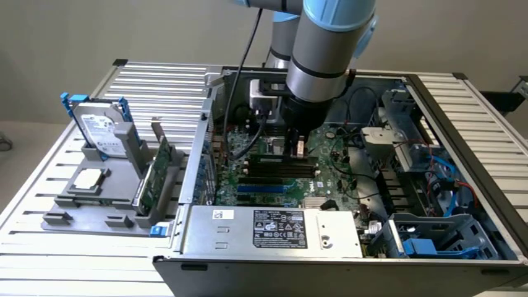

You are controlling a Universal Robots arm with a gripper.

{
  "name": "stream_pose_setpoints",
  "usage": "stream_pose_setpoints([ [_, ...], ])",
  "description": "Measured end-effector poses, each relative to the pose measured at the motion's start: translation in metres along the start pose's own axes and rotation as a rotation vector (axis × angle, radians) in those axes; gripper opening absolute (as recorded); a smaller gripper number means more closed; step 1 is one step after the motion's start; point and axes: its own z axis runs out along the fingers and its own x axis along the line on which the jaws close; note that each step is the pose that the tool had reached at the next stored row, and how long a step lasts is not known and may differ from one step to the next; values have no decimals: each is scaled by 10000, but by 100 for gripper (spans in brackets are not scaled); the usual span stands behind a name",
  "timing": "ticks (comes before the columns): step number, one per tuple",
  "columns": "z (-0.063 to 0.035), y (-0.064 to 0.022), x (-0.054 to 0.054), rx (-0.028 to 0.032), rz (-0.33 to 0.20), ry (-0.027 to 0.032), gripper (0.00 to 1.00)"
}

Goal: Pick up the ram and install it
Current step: 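Insert the ram into the slot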

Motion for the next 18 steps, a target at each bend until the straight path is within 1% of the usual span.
stream_pose_setpoints([
  [5,93,13,6,41,-2,0,14],
  [8,130,16,8,98,-5,18,14],
  [10,137,16,7,147,-4,59,14],
  [11,141,16,7,173,-4,97,14],
  [12,145,15,7,187,-2,135,14],
  [14,150,15,7,196,2,198,14],
  [16,154,17,7,196,4,228,14],
  [18,157,20,6,197,5,234,14],
])
